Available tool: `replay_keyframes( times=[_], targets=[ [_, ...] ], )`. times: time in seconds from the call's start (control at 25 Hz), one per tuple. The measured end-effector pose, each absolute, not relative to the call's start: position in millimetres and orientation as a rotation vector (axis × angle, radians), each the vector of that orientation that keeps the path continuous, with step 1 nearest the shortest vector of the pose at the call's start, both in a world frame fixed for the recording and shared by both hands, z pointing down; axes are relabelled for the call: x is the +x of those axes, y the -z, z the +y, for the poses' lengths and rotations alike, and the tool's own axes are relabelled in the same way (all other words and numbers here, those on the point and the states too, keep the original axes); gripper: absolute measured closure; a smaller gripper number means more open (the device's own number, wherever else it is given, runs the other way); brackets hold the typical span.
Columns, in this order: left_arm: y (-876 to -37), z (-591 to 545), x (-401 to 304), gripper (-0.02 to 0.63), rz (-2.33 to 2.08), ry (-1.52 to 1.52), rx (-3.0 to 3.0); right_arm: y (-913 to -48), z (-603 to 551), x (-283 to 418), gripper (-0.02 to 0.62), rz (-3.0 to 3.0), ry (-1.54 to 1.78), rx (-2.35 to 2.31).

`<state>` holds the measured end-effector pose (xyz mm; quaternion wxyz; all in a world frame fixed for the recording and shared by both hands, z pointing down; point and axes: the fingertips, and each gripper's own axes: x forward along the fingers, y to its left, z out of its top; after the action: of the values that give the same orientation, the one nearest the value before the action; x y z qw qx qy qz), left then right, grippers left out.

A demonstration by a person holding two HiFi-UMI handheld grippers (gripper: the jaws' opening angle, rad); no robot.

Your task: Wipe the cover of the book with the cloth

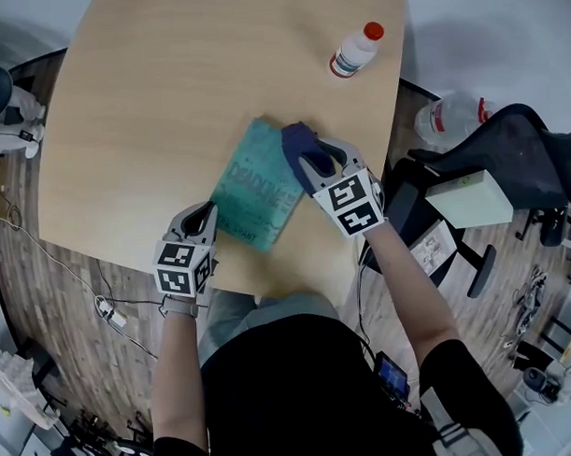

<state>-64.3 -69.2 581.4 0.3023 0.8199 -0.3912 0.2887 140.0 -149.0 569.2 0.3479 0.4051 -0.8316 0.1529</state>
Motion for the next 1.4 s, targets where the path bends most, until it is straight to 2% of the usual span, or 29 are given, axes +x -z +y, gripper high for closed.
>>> replay_keyframes(
  times=[0.12, 0.24, 0.72, 1.4],
  targets=[
    [-589.6, -67.0, -63.3, 0.584, -1.015, -0.807, 2.165, -585.2, -146.7, 135.3, 0.492, -2.189, -0.427, 1.059],
    [-603.0, -60.9, -63.2, 0.584, -0.986, -0.887, 2.153, -590.9, -144.4, 130.9, 0.511, -2.251, -0.445, 1.099],
    [-606.2, -61.5, -67.6, 0.586, -1.024, -0.579, 2.125, -595.8, -134.0, 123.7, 0.518, -2.300, -0.416, 1.171],
    [-606.3, -60.0, -62.1, 0.586, -0.808, -0.627, 2.270, -597.7, -60.6, 63.9, 0.518, -2.256, -0.472, 1.238]
  ],
)
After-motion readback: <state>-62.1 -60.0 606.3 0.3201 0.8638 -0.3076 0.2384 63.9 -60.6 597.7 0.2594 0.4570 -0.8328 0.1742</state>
